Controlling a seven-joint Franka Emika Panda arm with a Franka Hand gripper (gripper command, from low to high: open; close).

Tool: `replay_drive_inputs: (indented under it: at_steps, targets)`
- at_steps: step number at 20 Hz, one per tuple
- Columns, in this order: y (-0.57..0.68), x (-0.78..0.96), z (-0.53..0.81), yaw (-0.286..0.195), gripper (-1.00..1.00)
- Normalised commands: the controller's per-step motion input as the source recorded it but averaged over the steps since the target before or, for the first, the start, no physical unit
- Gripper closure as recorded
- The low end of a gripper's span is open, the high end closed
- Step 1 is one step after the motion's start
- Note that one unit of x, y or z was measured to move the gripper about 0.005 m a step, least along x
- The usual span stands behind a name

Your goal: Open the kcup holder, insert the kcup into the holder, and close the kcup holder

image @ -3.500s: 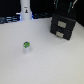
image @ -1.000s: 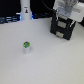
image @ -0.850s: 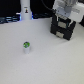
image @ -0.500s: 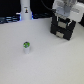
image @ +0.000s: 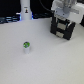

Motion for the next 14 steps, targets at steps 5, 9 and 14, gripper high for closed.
replay_drive_inputs:
  at_steps: [5,9,14]
  targets:
    - [-0.28,0.97,0.19,-0.055,1.00]
    - [-0.28,0.96,0.21,-0.061,1.00]
    - [-0.29,0.96,0.20,-0.058,1.00]
